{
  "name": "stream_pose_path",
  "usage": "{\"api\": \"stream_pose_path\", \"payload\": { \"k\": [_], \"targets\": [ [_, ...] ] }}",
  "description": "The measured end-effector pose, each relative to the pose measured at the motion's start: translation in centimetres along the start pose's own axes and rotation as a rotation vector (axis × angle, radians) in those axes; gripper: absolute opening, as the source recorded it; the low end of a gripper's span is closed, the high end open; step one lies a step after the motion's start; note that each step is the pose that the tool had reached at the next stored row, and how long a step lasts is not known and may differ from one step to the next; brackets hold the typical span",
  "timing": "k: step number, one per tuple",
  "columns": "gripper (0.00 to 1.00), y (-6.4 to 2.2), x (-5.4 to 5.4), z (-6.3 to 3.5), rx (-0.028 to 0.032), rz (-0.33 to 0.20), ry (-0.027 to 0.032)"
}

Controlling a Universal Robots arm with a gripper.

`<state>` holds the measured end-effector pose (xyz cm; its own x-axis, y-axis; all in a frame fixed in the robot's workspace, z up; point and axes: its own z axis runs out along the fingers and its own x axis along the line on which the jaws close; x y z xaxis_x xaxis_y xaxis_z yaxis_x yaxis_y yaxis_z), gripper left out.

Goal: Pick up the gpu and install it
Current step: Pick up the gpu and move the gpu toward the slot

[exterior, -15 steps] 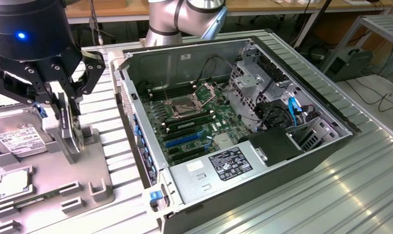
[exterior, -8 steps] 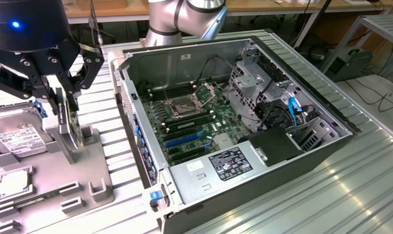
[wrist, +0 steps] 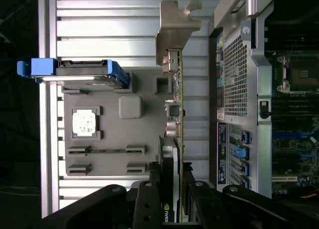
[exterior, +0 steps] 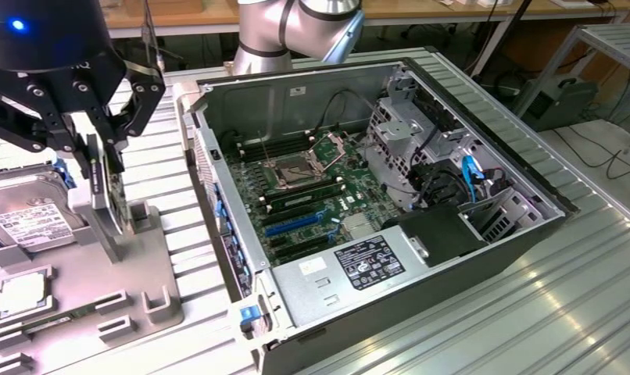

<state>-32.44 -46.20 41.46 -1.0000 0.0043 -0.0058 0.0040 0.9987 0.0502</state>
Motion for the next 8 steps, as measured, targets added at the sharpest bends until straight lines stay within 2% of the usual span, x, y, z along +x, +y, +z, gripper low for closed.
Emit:
{"api": "stream_pose_path", "payload": {
  "k": [8],
  "targets": [
    [0.27, 0.04, -0.01, -0.85, 0.0001, 0.0, 0.0001]
  ]
}}
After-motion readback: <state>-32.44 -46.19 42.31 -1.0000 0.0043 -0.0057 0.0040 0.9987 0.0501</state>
